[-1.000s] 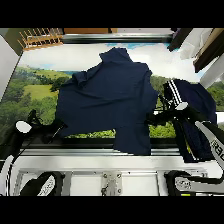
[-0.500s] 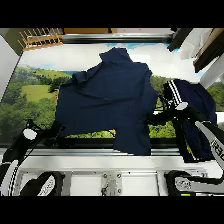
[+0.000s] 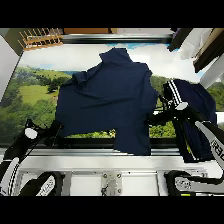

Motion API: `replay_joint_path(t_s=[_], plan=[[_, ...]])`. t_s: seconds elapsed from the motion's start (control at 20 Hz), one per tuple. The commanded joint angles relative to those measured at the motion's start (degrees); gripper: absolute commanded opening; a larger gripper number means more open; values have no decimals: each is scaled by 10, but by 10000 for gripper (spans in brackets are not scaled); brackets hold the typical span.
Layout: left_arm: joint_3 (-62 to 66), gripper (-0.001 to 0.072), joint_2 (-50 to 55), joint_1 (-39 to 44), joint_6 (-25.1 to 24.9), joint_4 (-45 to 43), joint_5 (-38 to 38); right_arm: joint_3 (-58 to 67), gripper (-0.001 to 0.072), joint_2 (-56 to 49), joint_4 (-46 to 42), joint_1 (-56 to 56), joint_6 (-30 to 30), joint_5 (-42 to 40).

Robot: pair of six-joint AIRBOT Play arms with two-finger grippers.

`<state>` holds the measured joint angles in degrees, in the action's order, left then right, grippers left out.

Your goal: Fold the clothes and pants, and hang the long-sleeved shirts on hangers.

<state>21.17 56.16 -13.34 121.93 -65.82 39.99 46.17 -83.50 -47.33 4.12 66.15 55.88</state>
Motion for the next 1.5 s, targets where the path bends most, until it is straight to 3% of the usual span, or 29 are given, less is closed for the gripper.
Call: replay_joint_path(t_s=[0.0, 0.2, 0.45, 0.55, 0.6, 0.9, 1.2, 1.45], plan=[[-1, 608, -5, 0, 1, -2, -16, 1, 17, 0, 0, 0, 0, 0], [-1, 607, -14, 0, 1, -2, -31, 1, 17, 0, 0, 0, 0, 0], [23, 597, 52, 0, 1, -1, -31, 1, 17, 0, 0, 0, 0, 0], [49, 78, 69, 0, -5, -2, -24, 1, 18, 0, 0, 0, 0, 1], [61, 11, 74, 0, -12, -2, -24, 1, 18, 0, 0, 0, 0, 1], [165, 10, 22, 0, -52, -2, -25, 55, 17, 36, -1, 5, 5, 9], [422, 11, -131, 0, -108, -2, -25, 339, 17, 170, -19, 27, 5, 71], [569, 11, -250, 0, -137, -5, -34, 516, 17, 306, -19, 28, 4, -1]])
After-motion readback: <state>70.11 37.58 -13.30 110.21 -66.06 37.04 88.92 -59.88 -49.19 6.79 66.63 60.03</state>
